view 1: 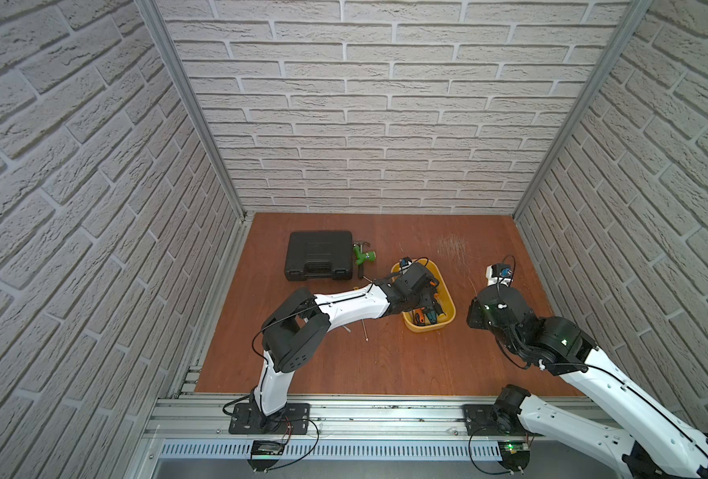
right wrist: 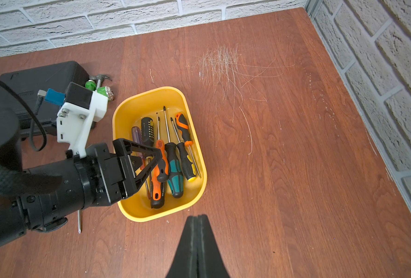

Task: Put the screwdriver on the desktop into the storage box
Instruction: Place the screwdriver in the storage box, then pick up the screwdriver from the center of the board.

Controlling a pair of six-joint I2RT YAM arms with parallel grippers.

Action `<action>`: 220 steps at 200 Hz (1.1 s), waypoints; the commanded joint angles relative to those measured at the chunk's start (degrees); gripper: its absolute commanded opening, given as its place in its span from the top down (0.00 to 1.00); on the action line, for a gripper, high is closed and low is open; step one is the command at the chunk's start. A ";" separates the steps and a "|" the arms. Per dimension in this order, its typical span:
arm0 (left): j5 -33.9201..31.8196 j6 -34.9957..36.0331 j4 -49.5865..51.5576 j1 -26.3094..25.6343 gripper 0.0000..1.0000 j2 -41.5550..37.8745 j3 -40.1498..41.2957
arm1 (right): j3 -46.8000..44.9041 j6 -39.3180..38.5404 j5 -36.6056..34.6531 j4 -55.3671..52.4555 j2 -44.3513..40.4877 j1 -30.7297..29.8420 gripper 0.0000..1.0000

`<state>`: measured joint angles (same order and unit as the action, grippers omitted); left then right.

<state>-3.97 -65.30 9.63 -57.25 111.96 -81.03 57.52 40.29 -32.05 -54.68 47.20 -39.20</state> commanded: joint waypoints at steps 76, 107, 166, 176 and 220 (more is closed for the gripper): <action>-15.76 15.81 9.85 -5.20 0.30 -18.99 3.39 | -1.08 -1.72 4.50 5.90 2.78 0.44 0.93; -22.64 16.24 12.04 -5.59 0.29 -31.32 15.84 | -1.34 -3.76 9.73 9.40 5.36 0.44 0.92; -33.52 10.49 23.18 -2.78 0.21 -58.60 36.09 | -2.08 -4.31 17.03 15.44 10.83 -0.73 0.91; -33.78 10.07 24.17 -1.83 0.20 -62.63 38.47 | -1.93 -4.24 17.89 16.30 11.99 -1.41 0.89; -31.87 8.05 30.13 3.29 0.20 -73.32 44.47 | -1.09 -3.19 17.25 21.14 16.31 -7.20 0.63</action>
<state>-35.31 -55.35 35.22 -56.01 41.69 -38.96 55.79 36.56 -15.00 -39.05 61.93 -43.55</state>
